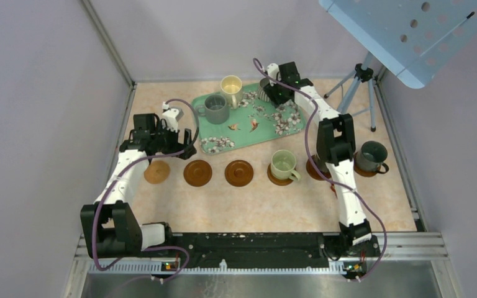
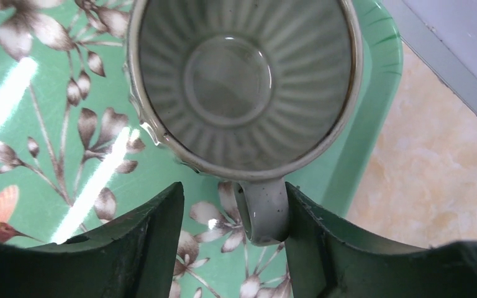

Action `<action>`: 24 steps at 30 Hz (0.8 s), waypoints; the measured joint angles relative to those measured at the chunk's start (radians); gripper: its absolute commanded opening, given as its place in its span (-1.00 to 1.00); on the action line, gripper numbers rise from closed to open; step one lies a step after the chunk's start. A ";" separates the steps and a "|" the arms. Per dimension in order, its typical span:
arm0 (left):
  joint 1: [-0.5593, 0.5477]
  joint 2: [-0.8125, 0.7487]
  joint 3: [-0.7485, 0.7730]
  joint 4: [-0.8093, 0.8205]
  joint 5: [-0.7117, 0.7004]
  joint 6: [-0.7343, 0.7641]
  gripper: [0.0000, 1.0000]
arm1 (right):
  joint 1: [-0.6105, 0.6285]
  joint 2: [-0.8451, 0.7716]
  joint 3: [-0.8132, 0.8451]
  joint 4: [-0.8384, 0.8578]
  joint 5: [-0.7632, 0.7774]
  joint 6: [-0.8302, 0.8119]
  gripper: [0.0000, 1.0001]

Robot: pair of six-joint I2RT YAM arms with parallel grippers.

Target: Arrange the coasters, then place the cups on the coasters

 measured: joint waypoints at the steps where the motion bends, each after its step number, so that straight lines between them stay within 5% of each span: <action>1: 0.000 0.000 0.000 0.000 -0.002 0.000 0.98 | 0.000 0.000 0.000 0.000 -0.007 0.002 0.04; 10: 0.000 -0.013 0.000 0.009 -0.023 -0.001 0.97 | 0.000 0.000 0.002 0.027 -0.024 0.035 -0.56; 13: 0.000 -0.013 0.000 0.010 -0.023 -0.001 0.97 | 0.000 0.000 0.003 0.029 -0.026 0.052 -1.00; 24: 0.000 -0.021 -0.003 0.018 -0.023 -0.009 0.98 | 0.001 -0.060 -0.100 0.054 -0.078 0.089 -1.00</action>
